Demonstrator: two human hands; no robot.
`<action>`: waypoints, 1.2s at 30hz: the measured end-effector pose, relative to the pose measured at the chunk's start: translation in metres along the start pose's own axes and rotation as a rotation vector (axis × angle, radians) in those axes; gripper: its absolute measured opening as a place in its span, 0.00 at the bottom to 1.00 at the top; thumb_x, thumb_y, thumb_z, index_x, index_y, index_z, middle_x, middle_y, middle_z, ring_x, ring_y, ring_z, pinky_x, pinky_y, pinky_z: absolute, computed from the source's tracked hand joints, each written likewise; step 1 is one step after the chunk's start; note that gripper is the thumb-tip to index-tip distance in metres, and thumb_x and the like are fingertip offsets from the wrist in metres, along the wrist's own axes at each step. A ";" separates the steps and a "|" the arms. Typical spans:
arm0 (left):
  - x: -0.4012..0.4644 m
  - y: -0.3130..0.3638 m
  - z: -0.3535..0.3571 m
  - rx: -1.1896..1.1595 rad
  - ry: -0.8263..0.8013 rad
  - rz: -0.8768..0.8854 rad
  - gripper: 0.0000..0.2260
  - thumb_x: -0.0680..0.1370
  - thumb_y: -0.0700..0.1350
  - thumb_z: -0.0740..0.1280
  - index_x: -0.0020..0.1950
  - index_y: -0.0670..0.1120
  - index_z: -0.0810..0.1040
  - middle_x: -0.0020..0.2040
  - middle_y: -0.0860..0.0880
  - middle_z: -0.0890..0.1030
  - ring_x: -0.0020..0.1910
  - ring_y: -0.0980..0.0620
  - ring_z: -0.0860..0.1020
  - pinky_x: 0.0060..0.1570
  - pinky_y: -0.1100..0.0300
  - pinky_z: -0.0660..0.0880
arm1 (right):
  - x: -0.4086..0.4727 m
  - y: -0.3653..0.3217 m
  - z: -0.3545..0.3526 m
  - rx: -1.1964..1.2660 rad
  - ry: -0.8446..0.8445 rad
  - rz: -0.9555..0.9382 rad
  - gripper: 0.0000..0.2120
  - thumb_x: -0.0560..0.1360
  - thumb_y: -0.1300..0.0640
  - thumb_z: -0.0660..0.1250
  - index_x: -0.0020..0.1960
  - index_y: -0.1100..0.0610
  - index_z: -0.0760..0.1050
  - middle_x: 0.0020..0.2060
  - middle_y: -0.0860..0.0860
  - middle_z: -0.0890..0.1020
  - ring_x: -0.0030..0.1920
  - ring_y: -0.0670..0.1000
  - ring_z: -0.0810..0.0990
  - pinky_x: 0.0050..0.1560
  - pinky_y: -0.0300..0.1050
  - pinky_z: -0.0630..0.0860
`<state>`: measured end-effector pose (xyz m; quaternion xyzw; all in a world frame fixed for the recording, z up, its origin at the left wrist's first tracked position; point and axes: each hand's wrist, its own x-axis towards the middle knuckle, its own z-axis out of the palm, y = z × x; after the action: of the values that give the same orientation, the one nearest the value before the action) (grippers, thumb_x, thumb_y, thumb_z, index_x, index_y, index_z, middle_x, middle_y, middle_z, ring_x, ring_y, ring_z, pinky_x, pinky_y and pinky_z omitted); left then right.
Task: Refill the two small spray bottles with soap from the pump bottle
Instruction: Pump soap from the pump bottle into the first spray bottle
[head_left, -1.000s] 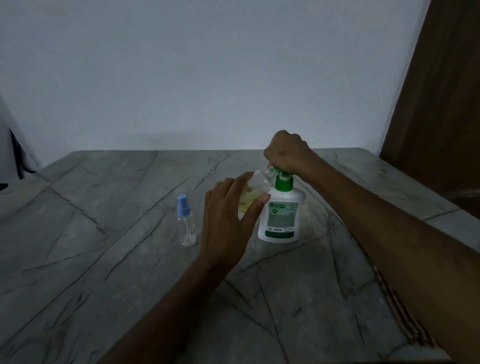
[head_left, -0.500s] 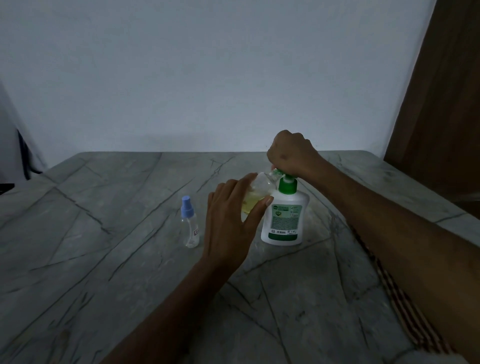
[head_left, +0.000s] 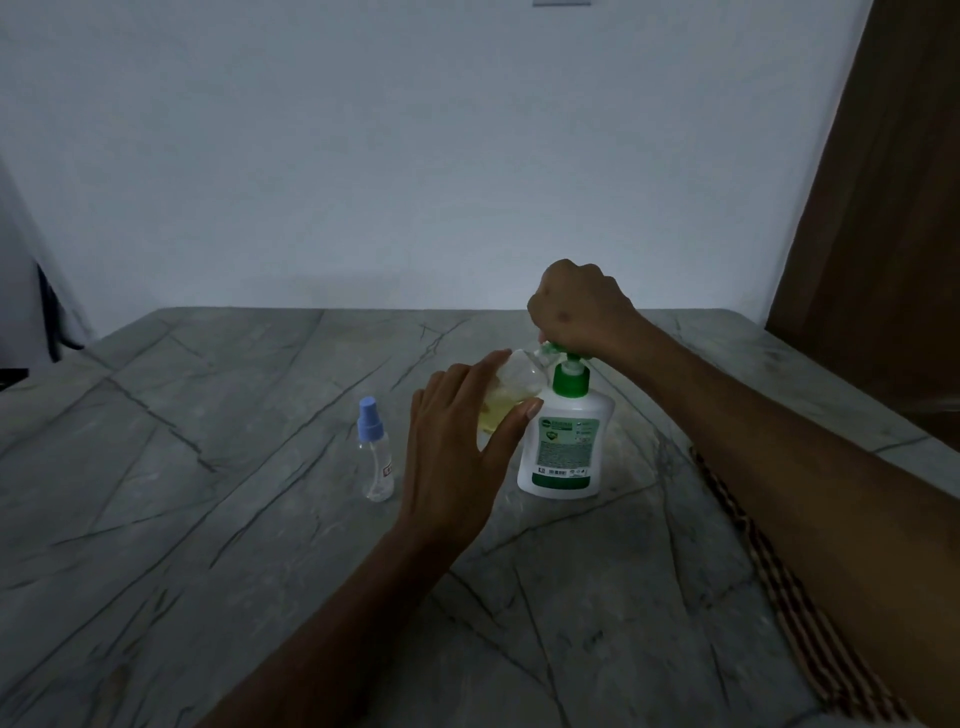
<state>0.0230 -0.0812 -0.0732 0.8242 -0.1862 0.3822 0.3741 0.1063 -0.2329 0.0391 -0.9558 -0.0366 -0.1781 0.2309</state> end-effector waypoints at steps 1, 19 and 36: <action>0.001 0.000 0.000 -0.005 0.002 -0.006 0.21 0.80 0.59 0.64 0.69 0.50 0.74 0.58 0.51 0.79 0.55 0.54 0.75 0.55 0.57 0.73 | 0.000 -0.001 -0.001 0.004 0.007 -0.004 0.07 0.74 0.57 0.60 0.40 0.59 0.73 0.43 0.57 0.85 0.43 0.58 0.83 0.51 0.53 0.83; 0.001 -0.001 0.002 -0.009 -0.001 -0.004 0.20 0.80 0.56 0.67 0.69 0.49 0.75 0.57 0.53 0.78 0.54 0.62 0.70 0.55 0.56 0.73 | 0.000 0.002 0.005 -0.013 -0.031 0.065 0.13 0.80 0.56 0.61 0.37 0.57 0.65 0.36 0.52 0.73 0.35 0.50 0.71 0.39 0.46 0.68; 0.002 0.001 0.000 0.012 0.005 0.003 0.22 0.80 0.60 0.64 0.69 0.49 0.75 0.59 0.50 0.79 0.55 0.60 0.71 0.55 0.60 0.69 | -0.001 -0.002 -0.004 -0.060 -0.053 0.007 0.14 0.79 0.57 0.61 0.36 0.57 0.65 0.35 0.53 0.74 0.34 0.51 0.71 0.33 0.44 0.66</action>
<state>0.0233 -0.0822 -0.0714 0.8251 -0.1843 0.3860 0.3691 0.1036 -0.2335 0.0430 -0.9668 -0.0342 -0.1530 0.2017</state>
